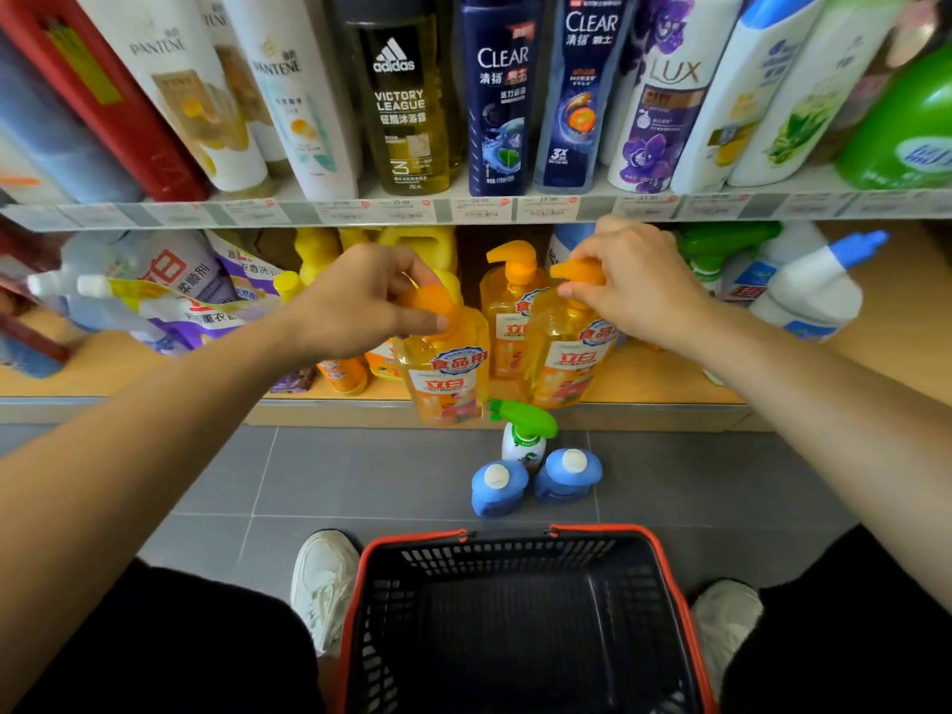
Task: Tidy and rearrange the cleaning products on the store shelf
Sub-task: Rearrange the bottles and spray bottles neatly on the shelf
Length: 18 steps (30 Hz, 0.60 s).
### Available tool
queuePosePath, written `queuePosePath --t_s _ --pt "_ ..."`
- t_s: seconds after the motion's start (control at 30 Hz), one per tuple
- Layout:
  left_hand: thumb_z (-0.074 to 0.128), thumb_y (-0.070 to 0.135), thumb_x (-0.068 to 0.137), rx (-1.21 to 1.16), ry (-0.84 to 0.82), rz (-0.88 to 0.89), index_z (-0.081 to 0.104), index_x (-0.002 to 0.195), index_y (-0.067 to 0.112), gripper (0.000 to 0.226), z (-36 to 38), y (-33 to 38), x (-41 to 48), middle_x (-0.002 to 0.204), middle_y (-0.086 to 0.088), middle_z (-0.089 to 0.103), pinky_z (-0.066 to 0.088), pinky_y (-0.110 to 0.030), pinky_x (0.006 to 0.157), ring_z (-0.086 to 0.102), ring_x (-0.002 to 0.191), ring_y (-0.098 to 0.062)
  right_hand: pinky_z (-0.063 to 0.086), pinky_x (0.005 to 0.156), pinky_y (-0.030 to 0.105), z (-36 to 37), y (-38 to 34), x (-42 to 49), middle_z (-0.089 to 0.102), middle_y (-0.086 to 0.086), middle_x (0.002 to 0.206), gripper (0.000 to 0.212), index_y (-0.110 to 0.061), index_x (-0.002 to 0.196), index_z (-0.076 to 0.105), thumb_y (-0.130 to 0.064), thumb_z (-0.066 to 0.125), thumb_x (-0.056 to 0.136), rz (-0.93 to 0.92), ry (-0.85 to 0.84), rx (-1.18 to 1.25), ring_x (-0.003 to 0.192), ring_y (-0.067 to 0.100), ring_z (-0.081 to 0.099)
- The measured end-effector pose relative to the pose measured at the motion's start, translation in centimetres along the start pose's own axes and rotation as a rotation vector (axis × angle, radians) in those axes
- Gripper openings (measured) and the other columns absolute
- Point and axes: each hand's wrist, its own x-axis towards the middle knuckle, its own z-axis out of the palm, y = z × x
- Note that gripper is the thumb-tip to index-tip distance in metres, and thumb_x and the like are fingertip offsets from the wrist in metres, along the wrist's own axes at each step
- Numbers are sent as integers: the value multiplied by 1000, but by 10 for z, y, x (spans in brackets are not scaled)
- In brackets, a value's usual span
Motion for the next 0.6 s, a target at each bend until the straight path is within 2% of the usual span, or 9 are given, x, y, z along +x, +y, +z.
queuePosePath --t_s 0.13,0.27,0.37,0.43,0.53,0.6 --pt "79 14 84 8 33 -1 64 105 11 25 -1 -9 1 95 -4 77 61 -39 83 75 89 -16 29 76 34 22 -16 3 41 -2 90 33 -14 106 70 -41 71 88 44 -23 12 92 26 51" --pt "78 16 84 -1 60 -2 64 105 12 25 -4 -14 -1 96 -2 76 61 -37 83 74 90 -14 32 77 35 33 -20 12 43 -2 94 32 -15 107 70 -41 70 89 120 10 44 100 32 55" --pt "77 16 85 -32 80 -3 64 104 14 23 -7 -13 -3 96 0 76 60 -34 81 74 89 -12 39 78 39 41 -25 13 48 1 99 35 -15 111 69 -42 70 89 139 5 73 100 32 56" --pt "77 15 85 -52 85 6 64 106 11 25 -8 -12 -3 97 0 76 60 -33 81 74 89 -12 38 78 37 46 -29 12 51 3 102 37 -16 113 69 -42 71 87 133 1 103 99 31 56" --pt "76 15 85 -87 95 25 63 111 7 30 -7 -10 -4 99 -2 76 61 -28 80 75 90 -12 37 78 32 48 -29 13 53 0 100 39 -17 113 68 -38 79 81 150 30 223 97 25 57" --pt "77 15 86 -101 96 41 63 114 6 33 -6 -6 -2 101 -5 76 62 -27 80 74 91 -12 45 79 34 46 -23 12 55 -1 103 47 -17 121 65 -28 83 78 183 6 360 94 22 61"
